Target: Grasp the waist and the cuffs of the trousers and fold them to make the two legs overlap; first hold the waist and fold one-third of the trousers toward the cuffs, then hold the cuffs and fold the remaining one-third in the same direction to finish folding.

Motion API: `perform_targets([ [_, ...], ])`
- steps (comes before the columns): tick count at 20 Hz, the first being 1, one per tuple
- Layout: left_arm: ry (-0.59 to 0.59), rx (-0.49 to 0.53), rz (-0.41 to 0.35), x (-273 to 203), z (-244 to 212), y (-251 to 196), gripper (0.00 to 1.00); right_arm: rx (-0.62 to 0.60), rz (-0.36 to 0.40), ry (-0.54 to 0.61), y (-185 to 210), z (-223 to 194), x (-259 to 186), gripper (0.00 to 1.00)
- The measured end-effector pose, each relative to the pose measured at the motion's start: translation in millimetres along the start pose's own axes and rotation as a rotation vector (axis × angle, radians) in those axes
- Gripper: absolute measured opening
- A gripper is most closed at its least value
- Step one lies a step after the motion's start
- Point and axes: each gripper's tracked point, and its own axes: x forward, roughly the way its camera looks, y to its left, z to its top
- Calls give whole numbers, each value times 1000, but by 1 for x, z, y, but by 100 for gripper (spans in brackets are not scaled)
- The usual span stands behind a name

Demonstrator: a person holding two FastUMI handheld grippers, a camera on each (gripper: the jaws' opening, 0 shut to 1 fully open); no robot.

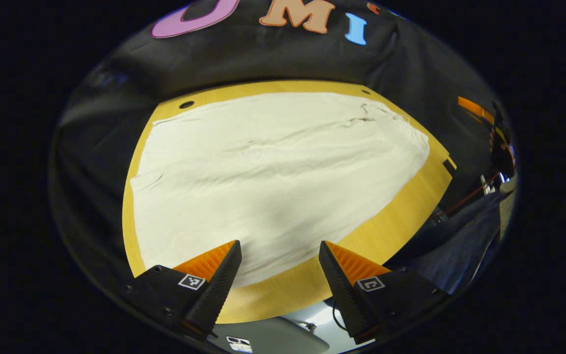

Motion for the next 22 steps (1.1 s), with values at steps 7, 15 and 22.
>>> perform_targets([
  [7, 253, 361, -28, -4, -51, 18, 90, -17, -26, 36, -6, -17, -9, 96],
  [15, 387, 459, -73, -8, -64, 30, 83, -40, -35, 59, -6, -26, -15, 96],
  [22, 440, 501, -111, -8, -63, 34, 77, -76, -44, 72, -7, -29, -13, 96],
])
